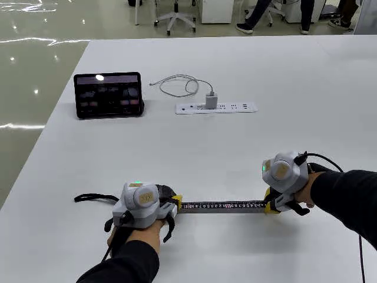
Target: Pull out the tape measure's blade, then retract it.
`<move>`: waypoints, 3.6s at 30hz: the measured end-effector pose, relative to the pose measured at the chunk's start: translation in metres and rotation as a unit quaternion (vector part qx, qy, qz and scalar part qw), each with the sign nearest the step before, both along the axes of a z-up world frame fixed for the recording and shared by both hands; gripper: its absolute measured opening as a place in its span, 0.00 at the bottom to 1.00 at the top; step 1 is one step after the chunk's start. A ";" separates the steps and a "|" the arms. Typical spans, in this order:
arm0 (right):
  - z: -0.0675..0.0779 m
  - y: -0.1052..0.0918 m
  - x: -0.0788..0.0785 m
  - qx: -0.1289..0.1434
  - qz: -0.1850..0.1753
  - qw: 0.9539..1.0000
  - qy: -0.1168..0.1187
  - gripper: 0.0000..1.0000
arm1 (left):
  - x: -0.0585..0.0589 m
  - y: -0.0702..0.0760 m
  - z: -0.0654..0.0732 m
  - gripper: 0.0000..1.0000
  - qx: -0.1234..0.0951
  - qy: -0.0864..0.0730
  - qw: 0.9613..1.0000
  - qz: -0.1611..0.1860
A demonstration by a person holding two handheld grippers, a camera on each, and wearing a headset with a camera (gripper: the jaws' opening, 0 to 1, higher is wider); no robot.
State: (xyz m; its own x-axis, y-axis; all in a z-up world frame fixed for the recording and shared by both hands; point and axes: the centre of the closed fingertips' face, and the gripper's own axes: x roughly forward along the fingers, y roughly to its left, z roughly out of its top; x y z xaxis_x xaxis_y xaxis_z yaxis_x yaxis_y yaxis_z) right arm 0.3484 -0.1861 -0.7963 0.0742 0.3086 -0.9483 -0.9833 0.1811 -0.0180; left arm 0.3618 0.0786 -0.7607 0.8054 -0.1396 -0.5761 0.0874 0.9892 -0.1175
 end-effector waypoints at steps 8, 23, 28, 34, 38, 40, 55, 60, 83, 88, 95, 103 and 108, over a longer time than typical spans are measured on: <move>0.000 0.002 -0.002 -0.001 0.004 1.000 -0.006 0.11 | 0.000 0.000 -0.001 0.60 -0.002 0.004 1.000 -0.001; 0.002 0.009 -0.002 0.008 0.018 1.000 -0.009 0.11 | 0.000 0.000 -0.002 0.60 -0.006 0.007 1.000 -0.001; 0.002 0.011 -0.001 0.004 0.016 1.000 -0.003 0.11 | 0.000 0.000 -0.002 0.60 -0.007 0.010 1.000 -0.002; 0.002 0.014 -0.001 0.005 0.009 1.000 -0.003 0.11 | 0.000 0.000 -0.003 0.60 -0.009 0.012 1.000 -0.002; 0.001 0.020 -0.001 0.007 0.010 1.000 -0.003 0.12 | 0.000 0.000 -0.003 0.60 -0.009 0.012 1.000 -0.002; 0.001 0.022 0.000 0.008 0.011 1.000 -0.004 0.12 | 0.000 0.000 -0.003 0.60 -0.009 0.013 1.000 -0.001; 0.000 0.029 0.000 0.016 0.008 1.000 -0.006 0.12 | 0.000 0.000 -0.002 0.60 -0.011 0.015 1.000 -0.002; -0.001 0.038 0.000 0.032 0.002 0.999 -0.004 0.11 | 0.000 0.000 -0.002 0.60 -0.012 0.015 1.000 -0.003; 0.000 0.054 0.000 0.022 0.017 1.000 -0.005 0.12 | 0.000 0.000 -0.003 0.60 -0.014 0.016 1.000 -0.002; 0.000 0.056 0.000 0.024 0.016 1.000 -0.005 0.12 | 0.000 0.000 -0.003 0.61 -0.015 0.016 1.000 -0.002; 0.000 0.059 -0.001 0.025 0.014 1.000 -0.004 0.12 | 0.000 0.000 -0.003 0.61 -0.016 0.017 1.000 -0.002; 0.000 0.062 -0.001 0.024 0.013 1.000 -0.001 0.12 | 0.000 0.000 -0.003 0.61 -0.016 0.017 1.000 -0.002; 0.000 0.064 -0.001 0.023 0.014 1.000 -0.001 0.12 | 0.000 0.000 -0.003 0.61 -0.017 0.018 1.000 -0.002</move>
